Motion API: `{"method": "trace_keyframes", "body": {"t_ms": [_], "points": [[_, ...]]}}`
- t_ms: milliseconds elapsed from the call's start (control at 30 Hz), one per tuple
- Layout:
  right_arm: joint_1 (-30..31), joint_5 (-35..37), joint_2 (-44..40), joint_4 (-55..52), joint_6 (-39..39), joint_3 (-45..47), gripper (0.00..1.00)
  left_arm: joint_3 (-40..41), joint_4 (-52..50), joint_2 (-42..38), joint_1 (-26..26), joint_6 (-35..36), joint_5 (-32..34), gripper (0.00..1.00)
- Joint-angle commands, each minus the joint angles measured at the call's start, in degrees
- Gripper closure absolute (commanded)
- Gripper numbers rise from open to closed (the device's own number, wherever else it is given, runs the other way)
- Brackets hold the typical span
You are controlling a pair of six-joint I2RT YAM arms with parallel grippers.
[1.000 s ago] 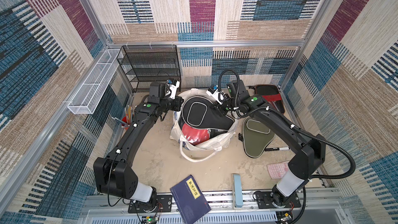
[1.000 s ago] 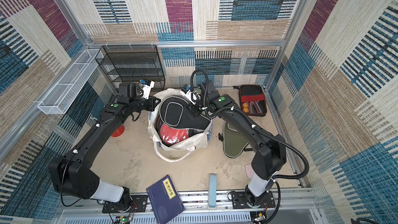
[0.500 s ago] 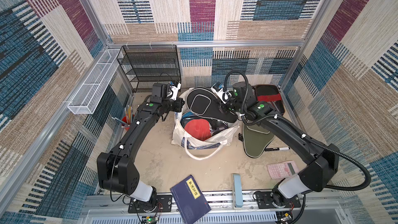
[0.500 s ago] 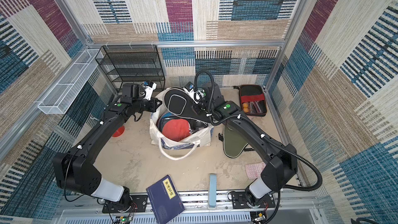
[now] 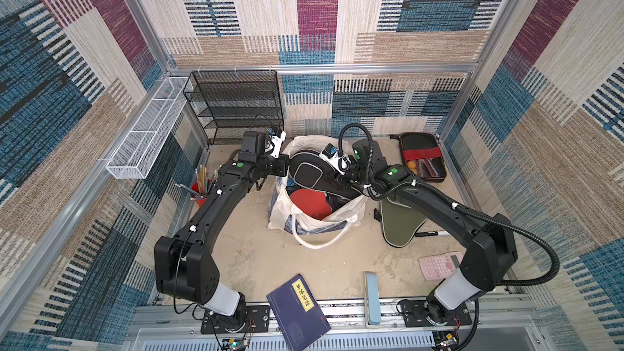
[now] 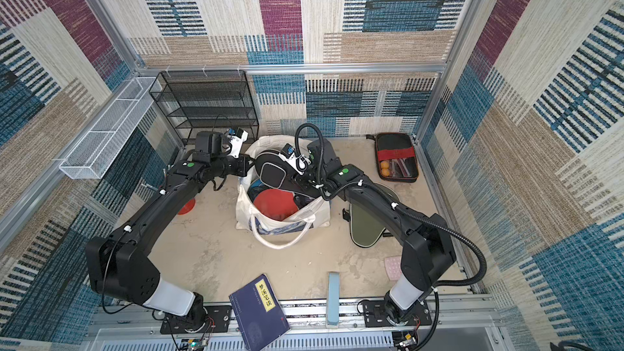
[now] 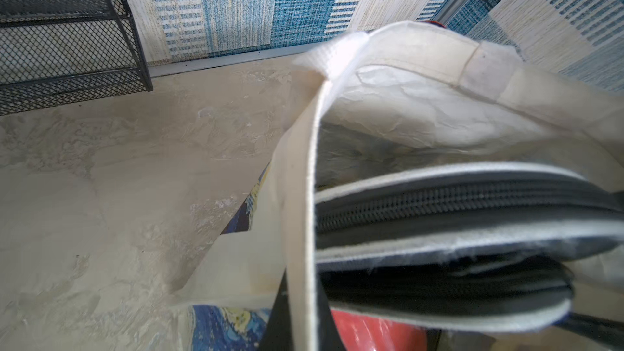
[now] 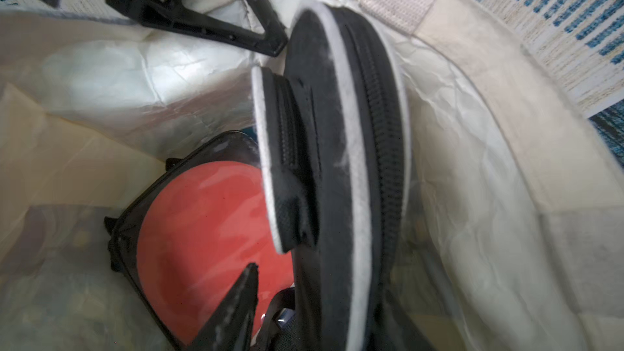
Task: Remove the ping pong set from the canvas bag
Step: Pick up the ping pong set from the canvas bag.
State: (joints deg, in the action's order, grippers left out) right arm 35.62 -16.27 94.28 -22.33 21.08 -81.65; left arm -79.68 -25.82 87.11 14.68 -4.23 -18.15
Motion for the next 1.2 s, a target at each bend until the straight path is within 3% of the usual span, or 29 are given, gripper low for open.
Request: {"method": "trace_keyframes", "body": {"t_ms": [0,100,567,767,1033,1167], "points": [[0.27,-4.46,1.82,-3.89,0.62,-1.07,0.69,0.01,4.10,-1.54,0.35,1.52,-6.37,1.00],[0.24,-4.13,1.66,-4.39,0.97,-2.36,1.00,0.31,3.88,-2.49,0.31,2.65,-6.14,1.00],[0.18,-4.41,-7.50,-4.26,-0.98,-9.45,1.00,0.45,5.42,-3.98,-0.23,12.48,0.83,1.00],[-0.50,3.38,-9.71,-4.39,-4.47,-14.36,1.00,1.09,7.40,-2.34,-0.29,13.50,1.02,1.00],[-2.47,10.13,-16.40,4.95,-10.21,-15.29,1.00,4.36,10.09,-3.72,-0.26,12.52,-0.13,1.00],[-2.92,18.87,-19.34,9.36,-10.87,-16.80,1.00,6.52,11.29,-5.13,-0.29,11.97,-0.36,1.00]]}}
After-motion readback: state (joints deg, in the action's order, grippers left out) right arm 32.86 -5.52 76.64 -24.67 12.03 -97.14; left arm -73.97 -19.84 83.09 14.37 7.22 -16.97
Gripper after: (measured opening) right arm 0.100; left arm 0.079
